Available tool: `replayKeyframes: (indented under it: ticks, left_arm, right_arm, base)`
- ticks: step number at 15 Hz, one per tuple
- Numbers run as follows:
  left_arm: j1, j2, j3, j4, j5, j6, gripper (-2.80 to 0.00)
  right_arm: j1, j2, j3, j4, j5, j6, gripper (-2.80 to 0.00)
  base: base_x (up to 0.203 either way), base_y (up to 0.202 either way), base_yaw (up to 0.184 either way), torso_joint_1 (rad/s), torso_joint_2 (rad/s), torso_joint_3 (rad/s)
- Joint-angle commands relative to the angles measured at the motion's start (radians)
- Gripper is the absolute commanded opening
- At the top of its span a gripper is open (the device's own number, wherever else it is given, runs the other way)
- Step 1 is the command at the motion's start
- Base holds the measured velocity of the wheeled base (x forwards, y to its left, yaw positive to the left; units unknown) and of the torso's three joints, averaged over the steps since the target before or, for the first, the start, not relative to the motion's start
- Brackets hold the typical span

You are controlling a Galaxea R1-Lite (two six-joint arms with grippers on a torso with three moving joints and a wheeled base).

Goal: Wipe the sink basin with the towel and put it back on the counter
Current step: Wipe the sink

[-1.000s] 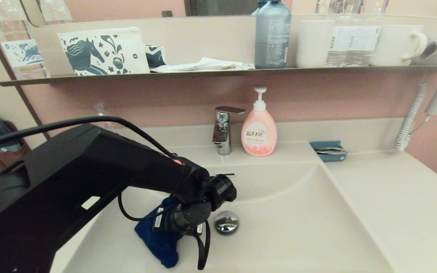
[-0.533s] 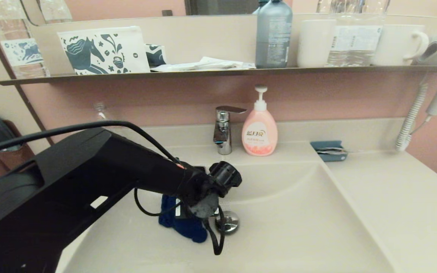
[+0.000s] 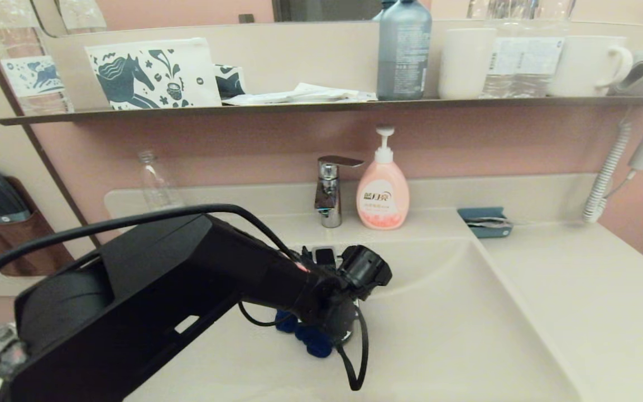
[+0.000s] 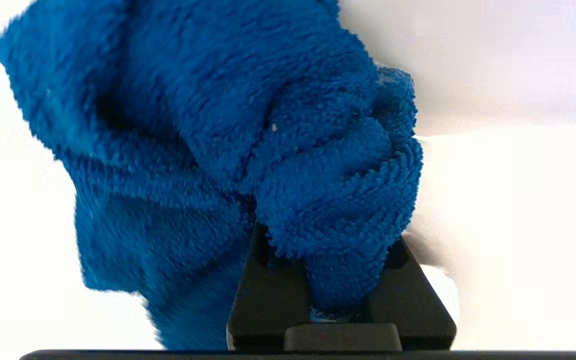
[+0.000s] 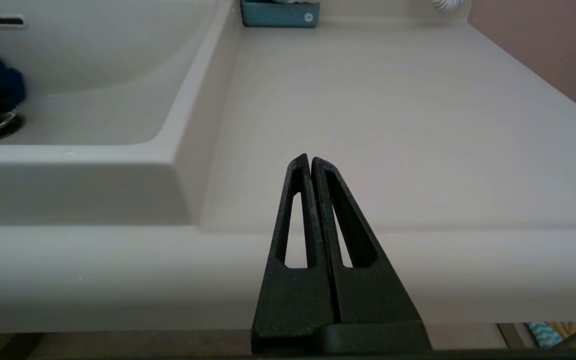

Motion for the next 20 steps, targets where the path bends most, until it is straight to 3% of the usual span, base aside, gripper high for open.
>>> replayKeyframes:
  ticks: [1, 6, 11, 15, 20]
  left_arm:
    - [-0.045, 0.011, -0.055, 0.001, 0.000, -0.029, -2.80]
    - [-0.104, -0.011, -0.147, 0.022, -0.036, -0.030, -2.80]
    - [-0.193, -0.047, -0.143, 0.047, -0.052, -0.033, -2.80]
    - [-0.237, -0.077, -0.139, 0.282, -0.148, -0.095, -2.80]
    - [-0.234, -0.089, 0.043, 0.352, -0.140, -0.117, -2.80]
  right_arm:
    - [0.000, 0.000, 0.000, -0.002, 0.001, -0.001, -2.80]
    - [0.000, 0.000, 0.000, -0.002, 0.001, -0.001, -2.80]
    - [0.000, 0.000, 0.000, -0.002, 0.001, -0.001, -2.80]
    - [0.000, 0.000, 0.000, -0.001, 0.001, -0.001, -2.80]
    - [0.000, 0.000, 0.000, -0.002, 0.001, -0.001, -2.80]
  base:
    - [0.000, 0.000, 0.000, 0.000, 0.00, 0.000]
    - [0.000, 0.000, 0.000, 0.000, 0.00, 0.000]
    - [0.000, 0.000, 0.000, 0.000, 0.00, 0.000]
    - [0.000, 0.000, 0.000, 0.000, 0.00, 0.000]
    - [0.000, 0.000, 0.000, 0.000, 0.00, 0.000]
